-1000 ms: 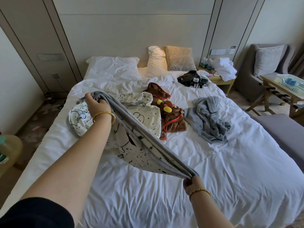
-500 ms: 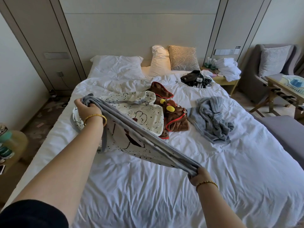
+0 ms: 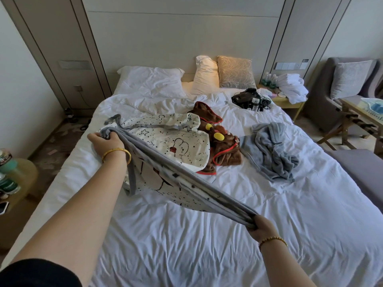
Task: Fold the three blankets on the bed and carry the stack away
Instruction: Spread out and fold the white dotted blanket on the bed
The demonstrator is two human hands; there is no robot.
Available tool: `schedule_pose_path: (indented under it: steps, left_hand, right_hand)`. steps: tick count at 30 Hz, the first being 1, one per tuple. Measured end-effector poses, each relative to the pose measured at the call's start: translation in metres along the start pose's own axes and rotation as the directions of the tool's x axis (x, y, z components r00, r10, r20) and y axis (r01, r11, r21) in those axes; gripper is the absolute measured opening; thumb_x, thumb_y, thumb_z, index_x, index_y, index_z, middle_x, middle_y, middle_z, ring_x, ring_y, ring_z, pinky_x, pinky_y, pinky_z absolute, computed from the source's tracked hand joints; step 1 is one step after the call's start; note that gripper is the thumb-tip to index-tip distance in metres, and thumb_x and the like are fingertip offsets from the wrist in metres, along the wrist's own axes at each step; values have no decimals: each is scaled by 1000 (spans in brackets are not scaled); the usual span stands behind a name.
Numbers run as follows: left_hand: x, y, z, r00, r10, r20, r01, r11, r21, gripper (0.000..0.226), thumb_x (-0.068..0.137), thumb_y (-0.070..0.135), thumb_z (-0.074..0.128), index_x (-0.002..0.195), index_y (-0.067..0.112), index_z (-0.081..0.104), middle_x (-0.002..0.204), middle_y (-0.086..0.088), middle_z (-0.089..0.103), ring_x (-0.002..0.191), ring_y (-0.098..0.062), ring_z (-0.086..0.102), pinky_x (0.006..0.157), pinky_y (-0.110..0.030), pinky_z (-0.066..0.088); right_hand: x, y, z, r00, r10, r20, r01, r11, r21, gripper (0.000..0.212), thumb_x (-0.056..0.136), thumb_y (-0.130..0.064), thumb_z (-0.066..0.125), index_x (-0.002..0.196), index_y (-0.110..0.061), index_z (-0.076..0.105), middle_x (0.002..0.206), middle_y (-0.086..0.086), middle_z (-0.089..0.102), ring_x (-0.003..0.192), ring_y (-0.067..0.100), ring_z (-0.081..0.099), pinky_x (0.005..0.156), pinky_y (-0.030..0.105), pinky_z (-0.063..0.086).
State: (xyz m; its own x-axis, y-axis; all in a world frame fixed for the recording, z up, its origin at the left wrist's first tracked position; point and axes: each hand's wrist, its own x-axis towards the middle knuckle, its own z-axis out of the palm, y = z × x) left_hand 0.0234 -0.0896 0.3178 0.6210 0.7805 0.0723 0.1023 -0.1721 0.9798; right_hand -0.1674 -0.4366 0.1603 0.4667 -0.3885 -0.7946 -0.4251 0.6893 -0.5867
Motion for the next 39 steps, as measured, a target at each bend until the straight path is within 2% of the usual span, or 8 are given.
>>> schedule_pose_path:
  steps: [6,11,15,21,31,34,37,39]
  left_hand:
    - [21,0,1,998,32,61,-33,999,3,16,92,11,46,102,16,35,121,-18,54,105,-31,58,79,-29,43]
    - [27,-24,-11,995,-57,78,54,998,31,17,93,9,43,109,15,38,129,-18,50,113,-31,55,90,-33,44]
    - [38,-38,-26,976,-214,29,215,976,-24,14,93,9,39,106,15,36,127,-19,51,111,-29,55,88,-34,42]
    - [53,-38,-43,974,-220,56,220,975,-2,16,93,9,39,99,18,26,128,-20,49,112,-29,54,88,-34,40]
    - [65,-59,-76,979,-102,176,73,984,165,32,93,7,45,124,11,40,130,-18,52,115,-35,54,95,-43,43]
    - [75,-82,-93,950,-52,308,-78,915,395,32,93,10,47,125,9,48,128,-22,52,114,-40,52,93,-48,43]
    - [79,-102,-108,924,-206,323,-16,823,568,32,94,18,46,125,11,50,132,-24,43,112,-44,51,90,-49,43]
    - [80,-109,-112,884,-324,337,66,801,596,36,96,19,44,131,13,44,136,-24,39,117,-44,47,96,-49,41]
  right_hand:
    - [-15,3,10,1000,20,-14,-23,979,-203,25,98,4,31,121,7,41,89,24,52,59,35,58,31,35,50]
    - [-27,-1,30,997,78,-20,-56,850,524,39,99,0,27,135,-5,40,123,17,53,112,27,54,85,20,52]
    - [-40,3,49,997,78,0,-73,930,360,20,98,-11,35,86,-13,52,72,4,49,49,16,51,31,11,36]
    - [-49,28,34,991,23,135,-4,991,-137,11,92,4,43,97,-3,50,73,11,46,60,18,42,46,26,40]
    - [-45,75,20,984,-18,-175,5,997,-77,13,97,-1,36,91,-1,47,64,10,41,52,21,39,28,17,40]
    - [-47,97,18,993,18,-113,-16,1000,21,25,98,1,33,118,-1,48,76,19,51,63,29,50,48,36,55]
    - [-51,108,32,995,-17,-94,29,992,120,36,101,-2,28,134,1,40,82,19,52,61,22,44,46,22,51]
    - [-56,102,55,990,-105,-89,112,991,75,40,102,-4,26,140,2,32,101,24,53,65,20,45,68,21,50]
